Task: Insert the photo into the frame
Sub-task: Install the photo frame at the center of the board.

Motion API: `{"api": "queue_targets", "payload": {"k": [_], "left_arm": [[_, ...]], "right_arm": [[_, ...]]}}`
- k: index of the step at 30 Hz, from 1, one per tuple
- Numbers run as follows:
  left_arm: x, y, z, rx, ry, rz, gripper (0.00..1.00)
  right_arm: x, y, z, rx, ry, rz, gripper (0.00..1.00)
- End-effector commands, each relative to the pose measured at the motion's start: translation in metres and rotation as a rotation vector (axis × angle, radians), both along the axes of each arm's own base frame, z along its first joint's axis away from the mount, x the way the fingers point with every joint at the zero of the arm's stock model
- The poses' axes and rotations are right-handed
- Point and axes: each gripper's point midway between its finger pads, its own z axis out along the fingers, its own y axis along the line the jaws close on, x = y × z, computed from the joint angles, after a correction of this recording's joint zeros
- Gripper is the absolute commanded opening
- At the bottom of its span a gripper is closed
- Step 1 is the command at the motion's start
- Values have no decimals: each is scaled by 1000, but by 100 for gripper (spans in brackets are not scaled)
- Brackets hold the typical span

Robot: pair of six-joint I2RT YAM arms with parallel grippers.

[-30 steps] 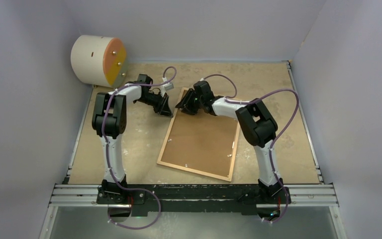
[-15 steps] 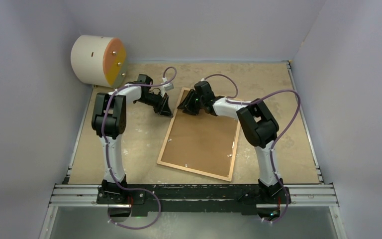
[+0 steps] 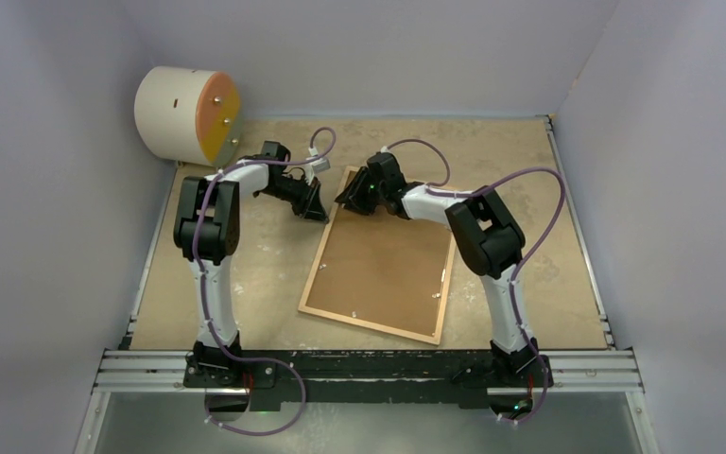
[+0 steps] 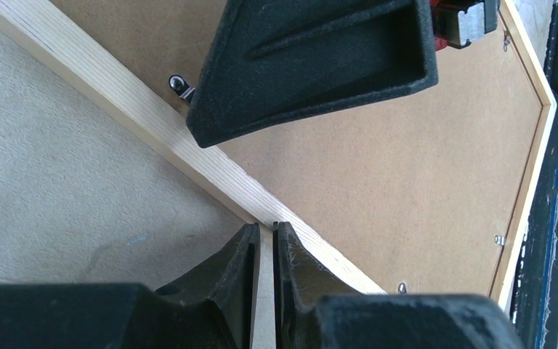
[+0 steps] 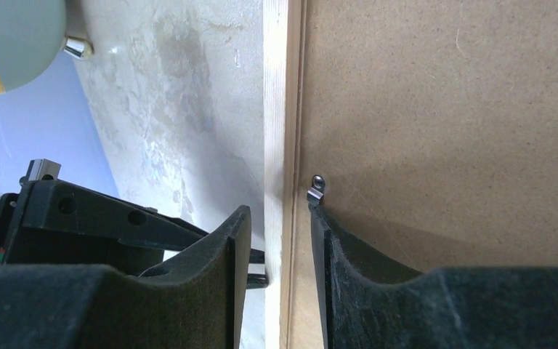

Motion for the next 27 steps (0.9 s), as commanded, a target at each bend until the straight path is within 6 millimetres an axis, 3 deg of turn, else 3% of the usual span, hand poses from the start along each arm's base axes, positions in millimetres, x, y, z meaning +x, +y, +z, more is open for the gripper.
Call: {"api": "queue_targets", "payload": {"k": [1,17,27], "left_arm": [[-18,2,-30,97,9,-47,14],[-27,-3,-34,102,15,-80,14],[-32,-4,-38,110,18,-99,13]], "right_arm": [[6,-11,-27,-63,35,-56,39],[9,-2,-39,0,74,-166,38],[10,3,-36,42,57,-261,39]]}}
